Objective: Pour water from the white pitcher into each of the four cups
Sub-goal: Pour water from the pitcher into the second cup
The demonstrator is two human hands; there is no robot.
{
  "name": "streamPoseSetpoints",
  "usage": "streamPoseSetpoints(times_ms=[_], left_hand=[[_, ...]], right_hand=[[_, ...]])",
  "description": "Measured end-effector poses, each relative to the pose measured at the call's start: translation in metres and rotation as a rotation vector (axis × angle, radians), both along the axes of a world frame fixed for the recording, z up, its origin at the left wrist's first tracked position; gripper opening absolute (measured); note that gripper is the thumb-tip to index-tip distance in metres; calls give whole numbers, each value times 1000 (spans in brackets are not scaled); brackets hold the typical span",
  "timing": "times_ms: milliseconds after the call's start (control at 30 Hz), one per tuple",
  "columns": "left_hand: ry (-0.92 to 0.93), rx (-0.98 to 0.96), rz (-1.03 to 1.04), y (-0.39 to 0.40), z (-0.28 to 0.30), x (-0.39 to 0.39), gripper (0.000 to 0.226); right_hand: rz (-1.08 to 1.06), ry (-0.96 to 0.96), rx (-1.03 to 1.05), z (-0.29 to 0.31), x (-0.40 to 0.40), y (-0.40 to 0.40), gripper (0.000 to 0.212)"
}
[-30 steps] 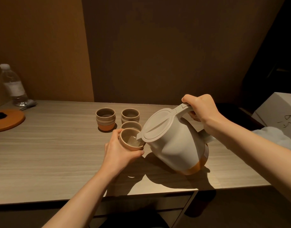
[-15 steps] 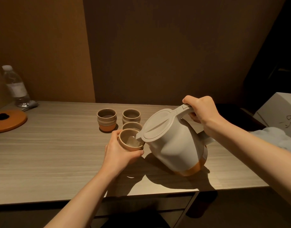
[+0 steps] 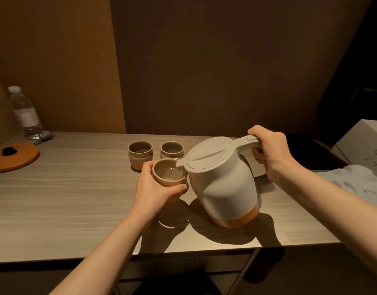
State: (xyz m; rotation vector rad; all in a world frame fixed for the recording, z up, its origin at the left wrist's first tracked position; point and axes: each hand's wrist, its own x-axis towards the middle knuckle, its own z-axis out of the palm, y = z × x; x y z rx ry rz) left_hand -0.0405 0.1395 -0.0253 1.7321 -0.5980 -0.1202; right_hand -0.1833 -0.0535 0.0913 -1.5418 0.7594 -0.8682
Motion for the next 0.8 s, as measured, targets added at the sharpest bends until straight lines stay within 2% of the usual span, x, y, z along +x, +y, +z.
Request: streamPoseSetpoints(times_ms=[300, 567, 700, 800], left_hand=[[14, -48, 14, -2, 16, 3, 89], [-6, -58, 57, -2, 26, 9, 93], [-14, -65, 79, 2, 30, 17, 91], [-1, -60, 94, 4, 31, 24, 90]], right_hand=[[-41, -83, 47, 0, -4, -3, 35], [-51, -124, 80, 2, -2, -3, 47], [-53, -143, 78, 1, -1, -4, 37], [-61, -156, 85, 3, 1, -4, 39]])
